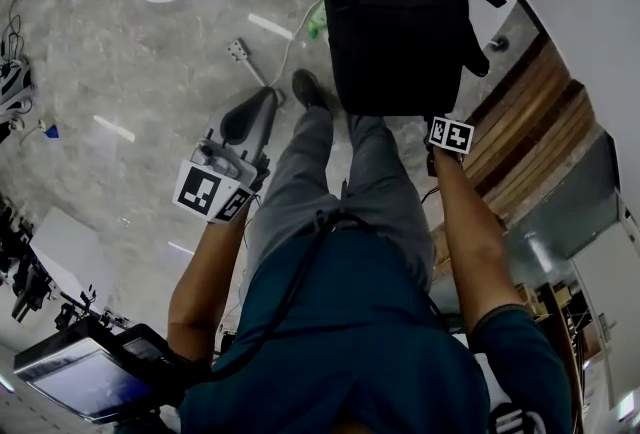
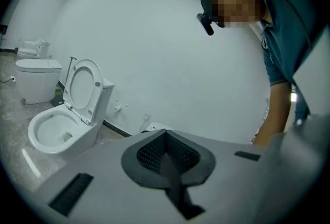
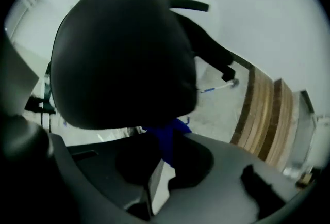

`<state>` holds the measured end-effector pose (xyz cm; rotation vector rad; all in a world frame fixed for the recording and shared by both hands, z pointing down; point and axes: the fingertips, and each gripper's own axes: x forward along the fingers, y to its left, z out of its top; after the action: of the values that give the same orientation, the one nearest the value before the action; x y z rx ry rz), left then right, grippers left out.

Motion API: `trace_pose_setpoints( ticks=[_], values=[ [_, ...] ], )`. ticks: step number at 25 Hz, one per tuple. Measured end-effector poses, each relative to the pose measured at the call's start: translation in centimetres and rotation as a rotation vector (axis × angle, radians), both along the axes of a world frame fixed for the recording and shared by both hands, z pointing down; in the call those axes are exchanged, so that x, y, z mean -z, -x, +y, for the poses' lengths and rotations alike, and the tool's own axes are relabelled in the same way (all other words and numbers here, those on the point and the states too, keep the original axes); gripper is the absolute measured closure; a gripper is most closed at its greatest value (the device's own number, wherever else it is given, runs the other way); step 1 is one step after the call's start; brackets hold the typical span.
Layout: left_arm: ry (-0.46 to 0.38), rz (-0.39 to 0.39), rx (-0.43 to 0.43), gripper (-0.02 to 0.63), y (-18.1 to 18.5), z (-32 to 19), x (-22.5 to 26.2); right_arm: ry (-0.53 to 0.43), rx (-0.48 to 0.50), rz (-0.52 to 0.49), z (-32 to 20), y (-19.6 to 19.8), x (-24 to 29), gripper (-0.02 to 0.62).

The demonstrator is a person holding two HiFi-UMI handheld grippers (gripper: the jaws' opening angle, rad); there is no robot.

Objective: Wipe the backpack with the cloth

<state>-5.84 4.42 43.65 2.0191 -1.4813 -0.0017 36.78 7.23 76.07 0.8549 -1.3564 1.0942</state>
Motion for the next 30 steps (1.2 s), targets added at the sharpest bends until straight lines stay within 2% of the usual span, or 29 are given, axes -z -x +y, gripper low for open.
trace_pose_setpoints(
  ticks=[4,6,8,11,13,16,19,23,26,30],
  values=[
    [-0.005,-0.004,-0.022,0.601,-1.4,-1.0,0.3,-0.151,-0.399,-0.003,-3.4,-4.6,0.7,0.569],
    [-0.009,-0.007,-0.025,0.601,-1.9,-1.4,0.5,-0.281,-0.575,-0.082,-6.9,-5.6,1.8,0.569],
    [-0.014,-0.015,-0.025,0.601,-2.4,-1.6,0.7,-0.394,-0.656,-0.190,-11.1,-5.1,3.3,0.569],
    [-0.027,-0.031,-0.014,0.601,-3.1,-2.0,1.3,-0.491,-0.616,-0.306,-16.3,-3.0,6.0,0.569],
    [-0.052,-0.039,-0.007,0.601,-3.2,-2.9,2.2,-0.547,-0.582,-0.342,-19.0,-2.5,8.3,0.569],
    [-0.102,-0.033,-0.014,0.601,-3.1,-4.3,4.7,-0.666,-0.576,-0.391,-21.9,-2.8,15.3,0.569],
    [-0.112,-0.044,-0.024,0.601,-2.3,-2.9,8.1,-0.800,-0.545,-0.570,-22.9,0.3,22.8,0.569],
    [-0.182,-0.108,0.010,0.601,0.5,-1.3,11.5,-0.988,-0.400,-0.702,-25.2,6.5,31.8,0.569],
    [-0.223,-0.101,0.023,0.601,1.4,-0.6,13.7,-1.101,-0.299,-0.762,-26.0,9.6,38.1,0.569],
    [-0.275,-0.073,-0.003,0.601,1.6,0.2,15.9,-1.245,-0.163,-0.798,-24.6,12.6,45.8,0.569]
  ],
)
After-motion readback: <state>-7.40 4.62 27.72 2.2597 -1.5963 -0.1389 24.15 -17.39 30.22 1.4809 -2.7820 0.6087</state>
